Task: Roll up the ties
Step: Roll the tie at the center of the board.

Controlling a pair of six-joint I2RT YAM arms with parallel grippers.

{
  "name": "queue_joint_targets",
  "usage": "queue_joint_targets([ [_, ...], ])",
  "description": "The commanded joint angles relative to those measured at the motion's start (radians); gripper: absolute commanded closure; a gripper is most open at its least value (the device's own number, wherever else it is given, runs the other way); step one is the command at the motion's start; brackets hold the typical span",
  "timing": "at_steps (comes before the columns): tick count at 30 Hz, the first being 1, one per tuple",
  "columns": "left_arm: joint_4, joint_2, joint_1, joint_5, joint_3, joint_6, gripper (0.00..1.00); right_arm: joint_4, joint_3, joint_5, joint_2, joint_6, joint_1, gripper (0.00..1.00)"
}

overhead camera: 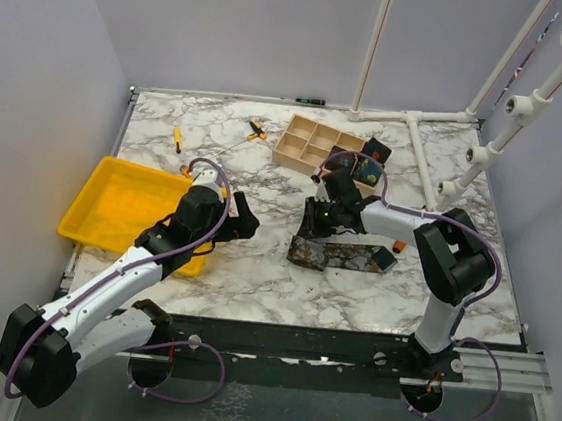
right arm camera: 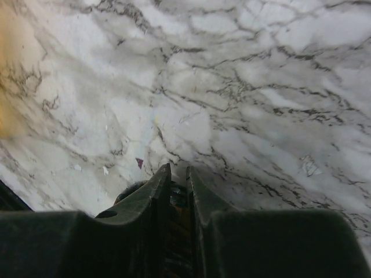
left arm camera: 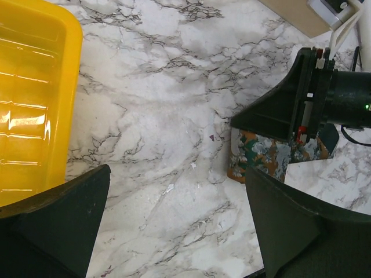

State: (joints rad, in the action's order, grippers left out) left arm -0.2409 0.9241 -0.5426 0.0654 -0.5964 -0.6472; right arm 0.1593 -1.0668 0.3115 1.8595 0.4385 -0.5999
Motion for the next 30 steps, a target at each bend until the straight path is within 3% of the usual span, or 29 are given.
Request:
queue_joint_targets([
  [1,0.014,0.015,0.006,-0.035,0.010,-0.001,0.01,0.089,0.060,0.078,-0.020,-0.069,-0.026,0.78],
  [6,0.018,0.032,0.006,-0.051,0.020,-0.009,0.01,0.116,0.085,-0.029,-0.108,-0.014,-0.029,0.73],
  [12,0.024,0.059,0.006,-0.065,0.000,-0.025,0.01,0.153,0.070,-0.234,-0.313,0.080,0.018,0.55],
  [15,0.031,0.062,0.007,-0.065,-0.011,-0.053,0.01,0.143,0.105,-0.277,-0.431,0.084,0.023,0.51],
  [18,0.089,0.042,0.007,-0.111,0.014,-0.106,0.01,0.076,0.198,-0.163,-0.531,0.051,0.025,0.51],
  [22,0.348,0.024,0.005,-0.294,0.126,-0.184,0.01,-0.016,0.362,0.033,-0.617,0.056,0.024,0.53],
  [27,0.422,0.102,-0.040,-0.351,0.159,-0.202,0.01,-0.130,0.562,0.059,-0.702,0.141,0.023,0.53],
  [30,0.424,0.136,-0.063,-0.342,0.164,-0.204,0.01,-0.167,0.625,0.049,-0.737,0.195,0.024,0.45],
])
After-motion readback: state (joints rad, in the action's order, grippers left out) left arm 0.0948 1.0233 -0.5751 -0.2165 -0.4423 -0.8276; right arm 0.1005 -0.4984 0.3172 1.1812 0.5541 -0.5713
